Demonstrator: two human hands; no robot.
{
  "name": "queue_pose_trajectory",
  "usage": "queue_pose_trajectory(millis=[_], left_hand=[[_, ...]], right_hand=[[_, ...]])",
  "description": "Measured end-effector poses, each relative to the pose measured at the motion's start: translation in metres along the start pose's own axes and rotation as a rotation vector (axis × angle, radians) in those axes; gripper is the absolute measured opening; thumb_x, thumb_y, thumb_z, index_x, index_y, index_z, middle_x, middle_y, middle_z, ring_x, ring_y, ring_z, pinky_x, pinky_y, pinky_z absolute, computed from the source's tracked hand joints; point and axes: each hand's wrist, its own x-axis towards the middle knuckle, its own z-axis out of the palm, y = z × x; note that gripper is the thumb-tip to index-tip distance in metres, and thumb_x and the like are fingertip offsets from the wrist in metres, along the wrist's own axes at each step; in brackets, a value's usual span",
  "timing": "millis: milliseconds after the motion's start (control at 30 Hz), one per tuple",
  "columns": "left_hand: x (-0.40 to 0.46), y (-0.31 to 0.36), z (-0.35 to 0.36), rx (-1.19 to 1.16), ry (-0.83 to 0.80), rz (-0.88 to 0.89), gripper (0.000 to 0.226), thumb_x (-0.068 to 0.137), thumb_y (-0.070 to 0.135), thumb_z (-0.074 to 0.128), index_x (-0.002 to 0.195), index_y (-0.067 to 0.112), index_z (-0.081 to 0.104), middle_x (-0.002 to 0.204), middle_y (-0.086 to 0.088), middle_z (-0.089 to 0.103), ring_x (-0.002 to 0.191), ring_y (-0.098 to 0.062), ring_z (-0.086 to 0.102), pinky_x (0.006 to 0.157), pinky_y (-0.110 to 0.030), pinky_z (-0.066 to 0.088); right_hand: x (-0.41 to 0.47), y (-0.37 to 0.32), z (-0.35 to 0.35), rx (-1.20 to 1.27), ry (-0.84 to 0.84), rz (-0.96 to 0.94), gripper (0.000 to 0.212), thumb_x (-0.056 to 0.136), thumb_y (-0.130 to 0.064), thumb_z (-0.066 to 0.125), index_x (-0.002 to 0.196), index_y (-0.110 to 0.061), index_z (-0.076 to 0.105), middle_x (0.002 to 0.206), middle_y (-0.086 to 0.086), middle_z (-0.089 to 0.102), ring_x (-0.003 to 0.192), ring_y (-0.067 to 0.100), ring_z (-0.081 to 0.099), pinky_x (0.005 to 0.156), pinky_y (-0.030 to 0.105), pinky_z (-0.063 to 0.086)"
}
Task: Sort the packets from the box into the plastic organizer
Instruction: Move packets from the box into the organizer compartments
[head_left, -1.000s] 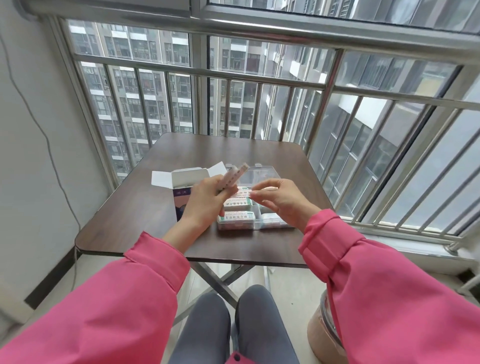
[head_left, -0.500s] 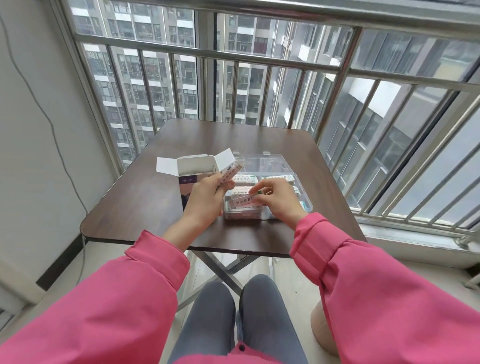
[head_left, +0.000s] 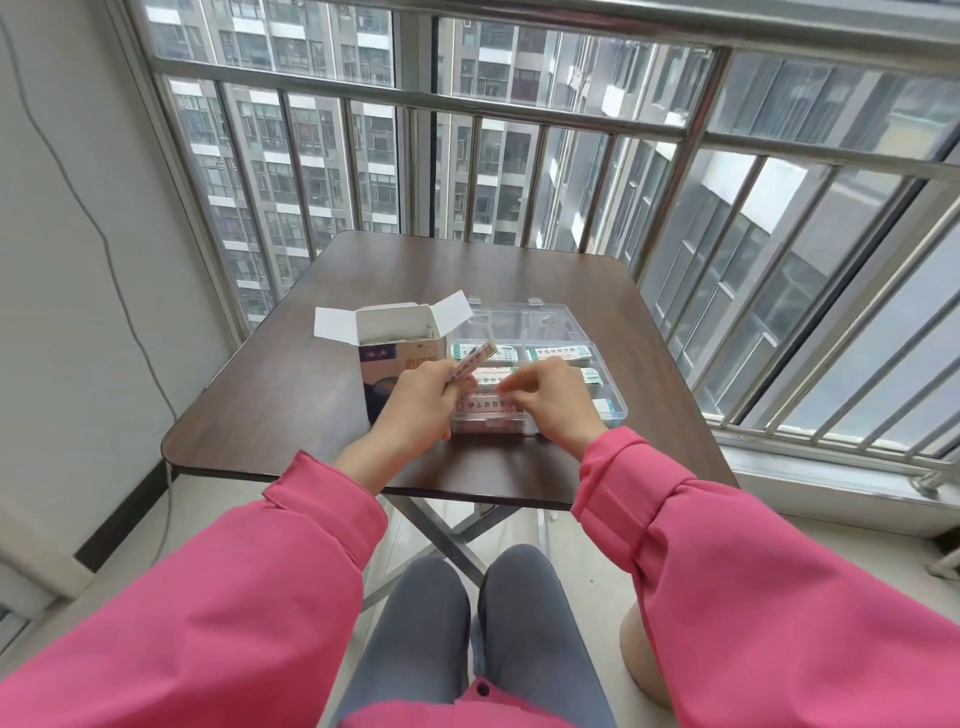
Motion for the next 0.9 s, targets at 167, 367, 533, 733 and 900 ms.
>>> queue_pose_trajectory(millis=[167, 367, 533, 733, 900], left_hand=[[0.000, -0.001, 0.000, 0.002, -0.034, -0.017, 0.020, 0.097, 0.019, 0.050, 0.083, 0.007, 0.056, 0.052, 0.005, 0.048, 0.043, -0.018, 0.053, 0.047, -0.012, 0.039], [-0.002, -0.001, 0.002, -0.187, 0.048, -0.012, 0.016, 0.097, 0.015, 0.048, 0.093, 0.009, 0.063, 0.070, 0.005, 0.065, 0.034, -0.007, 0.050, 0.041, -0.013, 0.039], [-0.006, 0.008, -0.001, -0.614, -0.218, -0.090, 0.013, 0.095, 0.010, 0.052, 0.100, 0.006, 0.063, 0.087, -0.010, 0.072, 0.036, -0.007, 0.049, 0.038, -0.015, 0.037], [-0.011, 0.017, 0.000, -0.591, -0.307, -0.057, 0.022, 0.098, 0.024, 0.048, 0.098, 0.012, 0.067, 0.081, -0.003, 0.074, 0.036, -0.006, 0.046, 0.038, -0.014, 0.036], [-0.009, 0.021, -0.003, -0.645, -0.213, -0.062, 0.036, 0.102, 0.027, 0.035, 0.094, 0.007, 0.062, 0.077, -0.010, 0.072, 0.035, -0.006, 0.033, 0.035, -0.013, 0.024]], right_hand=[[0.000, 0.004, 0.002, -0.066, -0.010, -0.053, 0.014, 0.080, -0.004, 0.067, 0.090, -0.008, 0.075, 0.093, 0.008, 0.073, 0.089, 0.016, 0.064, 0.075, 0.012, 0.038], [-0.002, 0.006, 0.001, -0.064, 0.020, -0.090, 0.015, 0.085, -0.013, 0.065, 0.097, -0.009, 0.073, 0.100, 0.006, 0.071, 0.096, 0.017, 0.062, 0.086, 0.022, 0.039], [-0.009, -0.013, -0.022, 0.592, 0.062, -0.007, 0.018, 0.088, -0.019, 0.064, 0.102, -0.007, 0.066, 0.079, -0.002, 0.066, 0.063, -0.004, 0.060, 0.054, 0.015, 0.043], [-0.009, -0.011, -0.029, 0.595, 0.057, -0.015, 0.004, 0.081, -0.004, 0.069, 0.079, -0.006, 0.066, 0.054, -0.009, 0.063, 0.046, -0.001, 0.054, 0.047, 0.013, 0.040], [-0.010, -0.005, -0.030, 0.595, 0.067, 0.043, 0.017, 0.081, -0.001, 0.068, 0.069, -0.011, 0.063, 0.055, -0.005, 0.064, 0.046, 0.001, 0.055, 0.047, 0.015, 0.043]])
